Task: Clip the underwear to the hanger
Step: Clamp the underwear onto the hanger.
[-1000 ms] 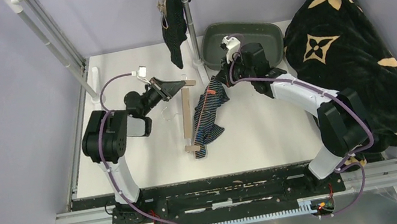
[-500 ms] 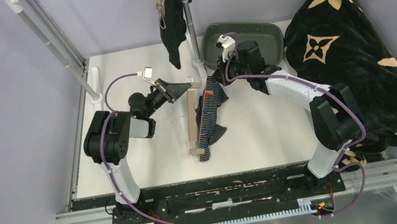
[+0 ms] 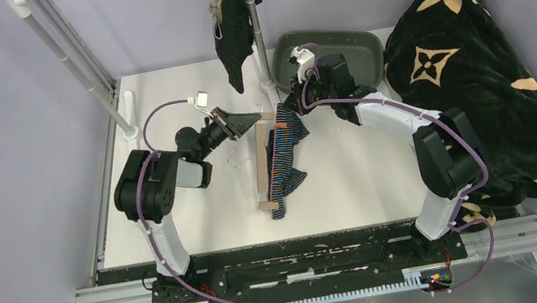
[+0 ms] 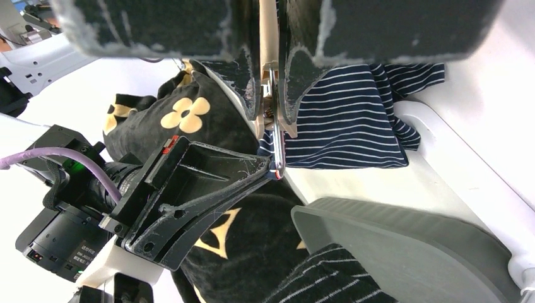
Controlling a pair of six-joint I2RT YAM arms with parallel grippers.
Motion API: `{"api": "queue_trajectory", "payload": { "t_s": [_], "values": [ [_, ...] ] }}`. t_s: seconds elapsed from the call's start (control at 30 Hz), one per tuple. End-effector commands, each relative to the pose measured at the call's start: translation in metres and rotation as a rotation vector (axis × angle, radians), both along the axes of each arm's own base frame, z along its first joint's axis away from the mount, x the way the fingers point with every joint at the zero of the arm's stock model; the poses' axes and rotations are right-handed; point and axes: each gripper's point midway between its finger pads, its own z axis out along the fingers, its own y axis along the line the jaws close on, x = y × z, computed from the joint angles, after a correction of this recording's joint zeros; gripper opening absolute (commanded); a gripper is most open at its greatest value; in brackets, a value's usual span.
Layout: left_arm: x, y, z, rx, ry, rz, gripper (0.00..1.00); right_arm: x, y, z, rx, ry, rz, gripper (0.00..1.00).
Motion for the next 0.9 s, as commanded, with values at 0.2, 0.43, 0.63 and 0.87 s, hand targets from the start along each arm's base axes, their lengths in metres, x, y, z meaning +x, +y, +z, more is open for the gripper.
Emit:
{"api": "queue_trajectory", "payload": {
  "t_s": [0.2,0.43,0.63,0.87],
  "values": [
    [-0.011,-0.012,0.002,0.003,-0.060,-0.066,0.03,0.019,0.009,0.045,0.054,-0.127,0.016,0.01],
    [-0.012,-0.018,0.000,0.007,-0.057,-0.078,0.03,0.020,0.014,0.046,0.068,-0.121,0.033,0.01],
    [-0.012,-0.026,0.000,0.012,-0.058,-0.093,0.03,0.021,0.015,0.048,0.072,-0.124,0.039,0.01],
    [-0.014,-0.031,-0.002,0.015,-0.055,-0.103,0.03,0.020,0.015,0.046,0.071,-0.120,0.044,0.01]
  ]
}}
